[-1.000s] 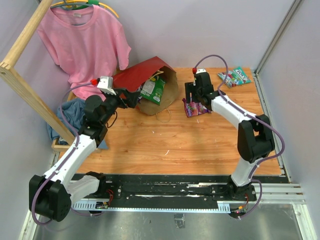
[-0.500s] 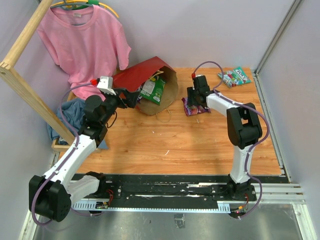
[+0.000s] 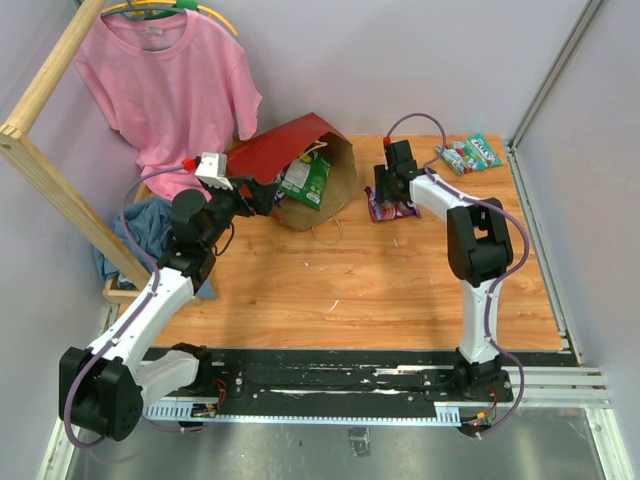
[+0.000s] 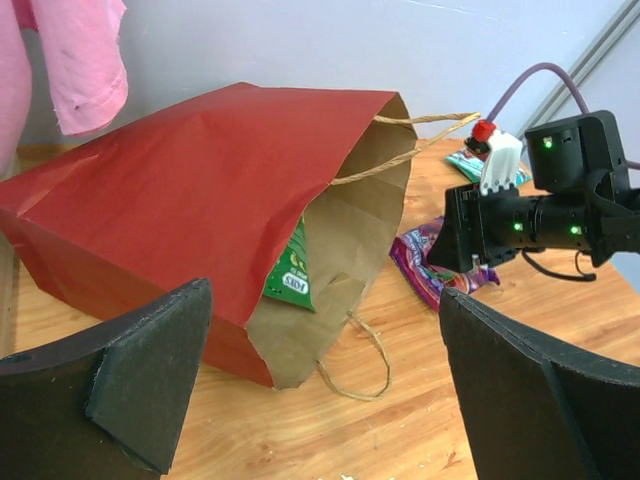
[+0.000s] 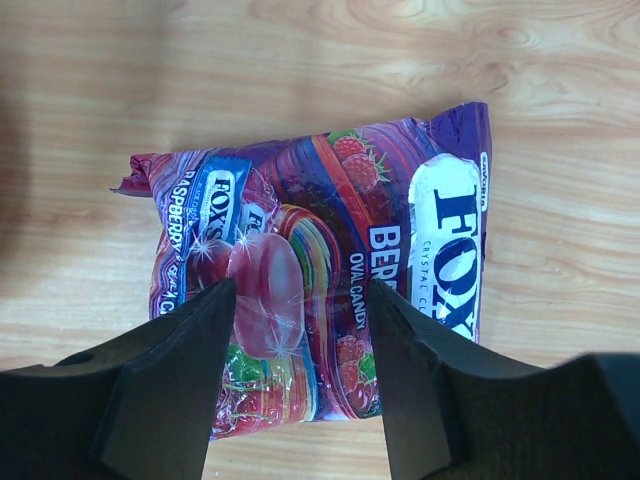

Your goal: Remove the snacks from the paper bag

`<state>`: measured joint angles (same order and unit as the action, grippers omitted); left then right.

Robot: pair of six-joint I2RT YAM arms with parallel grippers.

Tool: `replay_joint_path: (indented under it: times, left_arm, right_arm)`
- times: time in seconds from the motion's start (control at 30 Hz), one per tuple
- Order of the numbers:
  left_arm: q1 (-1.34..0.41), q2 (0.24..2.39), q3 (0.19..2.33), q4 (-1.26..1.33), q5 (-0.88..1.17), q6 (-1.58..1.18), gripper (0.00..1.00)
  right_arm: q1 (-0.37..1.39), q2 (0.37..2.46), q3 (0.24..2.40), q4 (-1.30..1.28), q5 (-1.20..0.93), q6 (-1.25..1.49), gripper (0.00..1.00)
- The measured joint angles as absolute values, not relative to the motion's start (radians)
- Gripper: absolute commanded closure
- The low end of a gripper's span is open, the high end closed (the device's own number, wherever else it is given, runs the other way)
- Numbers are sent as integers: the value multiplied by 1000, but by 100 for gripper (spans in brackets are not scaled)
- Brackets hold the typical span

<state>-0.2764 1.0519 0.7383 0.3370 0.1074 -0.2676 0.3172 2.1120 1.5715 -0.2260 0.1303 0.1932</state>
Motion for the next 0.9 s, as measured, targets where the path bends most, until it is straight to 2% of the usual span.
replay_joint_path:
  times: [0.47, 0.9]
  left_arm:
    - [-265, 1052, 738, 332, 73, -260, 0]
    - [-262, 1084, 747, 327, 64, -259, 0]
  right_arm:
    - [210, 2310, 1901, -352, 104, 151, 41]
    - [145, 2536, 2294, -465, 45, 108, 33]
